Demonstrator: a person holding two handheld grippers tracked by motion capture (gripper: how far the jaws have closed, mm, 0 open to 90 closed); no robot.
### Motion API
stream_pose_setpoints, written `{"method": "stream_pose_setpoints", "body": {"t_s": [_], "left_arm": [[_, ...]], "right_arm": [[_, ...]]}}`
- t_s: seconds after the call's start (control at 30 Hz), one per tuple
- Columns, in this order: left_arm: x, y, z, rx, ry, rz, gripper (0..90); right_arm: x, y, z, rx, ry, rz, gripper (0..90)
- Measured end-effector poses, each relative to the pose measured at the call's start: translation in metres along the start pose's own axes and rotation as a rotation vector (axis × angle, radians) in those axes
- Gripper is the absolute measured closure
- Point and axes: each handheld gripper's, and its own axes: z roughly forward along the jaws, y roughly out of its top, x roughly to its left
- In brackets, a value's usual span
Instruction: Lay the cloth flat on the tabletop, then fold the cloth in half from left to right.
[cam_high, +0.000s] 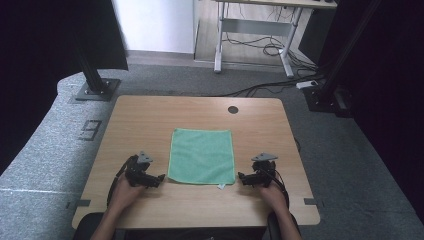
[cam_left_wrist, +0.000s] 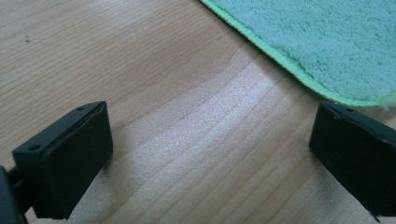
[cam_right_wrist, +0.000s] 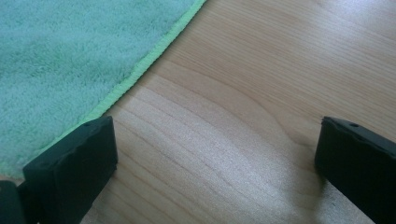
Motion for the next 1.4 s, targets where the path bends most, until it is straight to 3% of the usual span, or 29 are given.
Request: {"method": "stream_pose_setpoints", "body": {"t_s": [0.27, 0.43, 0.53, 0.73, 0.9, 1.07, 1.23, 1.33, 1.4], "left_arm": [[0.0, 0.0, 0.0, 0.0, -0.003, 0.001, 0.0], [0.002, 0.007, 0.001, 0.031, -0.008, 0.009, 0.0], [0.005, 0.013, 0.0, 0.03, 0.033, 0.033, 0.0], [0.012, 0.035, -0.004, -0.02, 0.048, 0.034, 0.1], [0.015, 0.059, 0.011, -0.041, 0.033, 0.026, 0.0], [0.009, 0.074, 0.037, -0.027, 0.014, 0.027, 0.0], [0.007, 0.067, 0.053, 0.004, 0.044, 0.03, 0.0], [0.008, 0.063, 0.052, -0.002, 0.041, 0.008, 0.0], [0.005, 0.062, 0.05, 0.005, 0.052, 0.016, 0.0]], "right_arm": [[0.0, 0.0, 0.0, 0.0, -0.001, 0.001, 0.0], [0.0, 0.0, 0.0, 0.003, -0.002, 0.002, 0.0], [0.002, 0.002, -0.001, 0.015, 0.011, -0.008, 0.0], [0.012, 0.01, -0.007, -0.001, 0.038, -0.023, 1.8], [0.023, 0.018, -0.014, -0.03, 0.07, -0.039, 2.3], [0.032, 0.019, -0.01, -0.011, 0.075, -0.061, 2.3], [0.033, 0.016, -0.003, 0.03, 0.05, -0.077, 4.6], [0.033, 0.014, 0.001, 0.055, 0.037, -0.083, 5.1], [0.032, 0.013, 0.002, 0.062, 0.04, -0.077, 4.6]]}}
